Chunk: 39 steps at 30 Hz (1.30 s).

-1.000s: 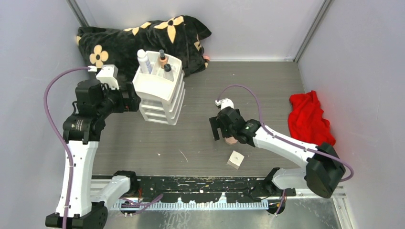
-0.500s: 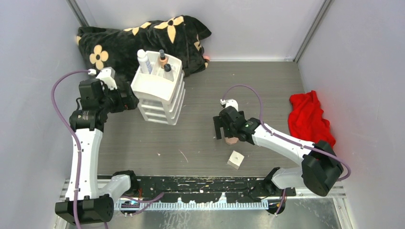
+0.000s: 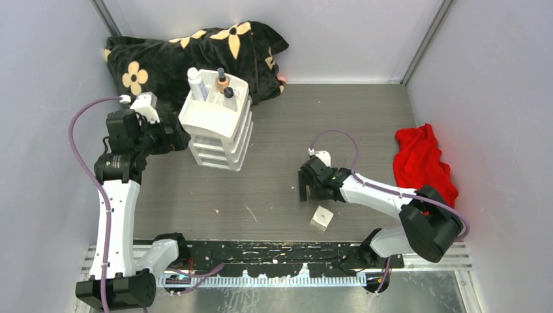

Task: Organize the makeup
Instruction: Pick up the makeup from the center of the board.

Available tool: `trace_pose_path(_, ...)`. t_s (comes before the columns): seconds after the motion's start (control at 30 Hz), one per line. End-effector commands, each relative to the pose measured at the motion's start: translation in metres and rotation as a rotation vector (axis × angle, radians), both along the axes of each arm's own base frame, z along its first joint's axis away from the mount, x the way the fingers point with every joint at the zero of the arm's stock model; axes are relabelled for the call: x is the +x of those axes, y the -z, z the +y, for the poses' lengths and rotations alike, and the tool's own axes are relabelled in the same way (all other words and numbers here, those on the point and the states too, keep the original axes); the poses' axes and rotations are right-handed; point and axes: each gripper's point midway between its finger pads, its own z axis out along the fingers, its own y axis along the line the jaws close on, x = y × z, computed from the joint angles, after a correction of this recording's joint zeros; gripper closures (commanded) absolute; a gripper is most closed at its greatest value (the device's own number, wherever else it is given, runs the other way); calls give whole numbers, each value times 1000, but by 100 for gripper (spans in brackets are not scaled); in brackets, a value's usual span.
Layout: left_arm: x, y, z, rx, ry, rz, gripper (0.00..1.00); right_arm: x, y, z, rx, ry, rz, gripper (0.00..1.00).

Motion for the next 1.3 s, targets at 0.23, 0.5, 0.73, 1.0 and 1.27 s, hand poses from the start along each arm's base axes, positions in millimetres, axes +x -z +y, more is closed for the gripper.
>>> trace_pose_path(0.23,1,-20,0,7,9,-81,1,28,3,0,-20,87,-54,11)
trace_pose_path(0.5,0,-16,1,11,7,-75,1,33,5,1,-5,73,-43,91)
trace_pose_path(0.73,-3,-21,1,14,5,-85,1,67,-71,15,11,0,-208,98)
trace_pose_path(1.0,-8,-17,0,4,3,-84,1,139,-230,93,128,-224,-404,98)
trace_pose_path(1.27,-16,-19,-4,0,19,-88,1,164,-277,162,291,-347,-424,98)
